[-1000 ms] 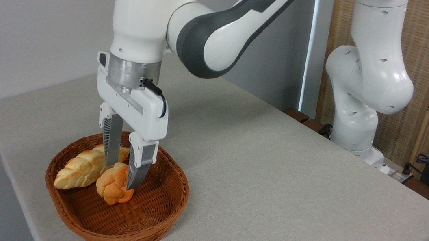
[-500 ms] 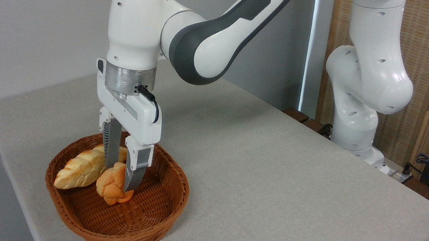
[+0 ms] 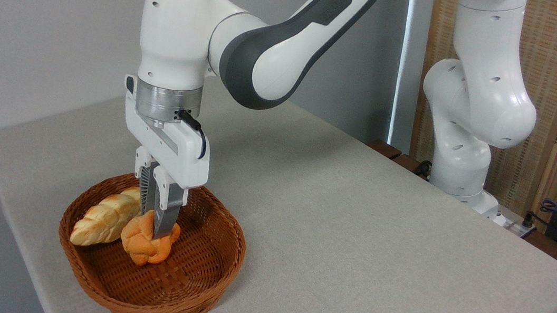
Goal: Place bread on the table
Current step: 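Lift the orange bun out of the basket and lower it onto the table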
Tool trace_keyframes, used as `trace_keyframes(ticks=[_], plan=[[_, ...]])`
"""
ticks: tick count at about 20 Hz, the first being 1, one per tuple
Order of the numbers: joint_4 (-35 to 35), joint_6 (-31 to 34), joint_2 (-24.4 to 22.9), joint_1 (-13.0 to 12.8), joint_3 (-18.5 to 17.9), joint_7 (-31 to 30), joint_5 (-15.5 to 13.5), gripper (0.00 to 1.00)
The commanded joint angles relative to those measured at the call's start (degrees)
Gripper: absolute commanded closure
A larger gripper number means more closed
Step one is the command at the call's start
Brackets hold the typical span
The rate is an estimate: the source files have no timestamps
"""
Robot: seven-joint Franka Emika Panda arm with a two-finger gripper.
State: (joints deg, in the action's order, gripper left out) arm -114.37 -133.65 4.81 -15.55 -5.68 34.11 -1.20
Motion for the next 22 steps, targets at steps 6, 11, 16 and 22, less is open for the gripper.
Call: trace_keyframes(ticks=[6,11,16,22], plan=[[-0.24,10.93,-10.69,0.35,-1.53,1.31,-0.47,0.68],[-2.17,23.69,-16.4,0.26,-2.93,1.4,-0.82,0.63],[-8.93,29.07,-18.34,0.26,-3.02,2.89,-0.82,0.6],[-10.61,28.28,-15.54,-0.18,-2.93,5.96,-0.64,0.08]])
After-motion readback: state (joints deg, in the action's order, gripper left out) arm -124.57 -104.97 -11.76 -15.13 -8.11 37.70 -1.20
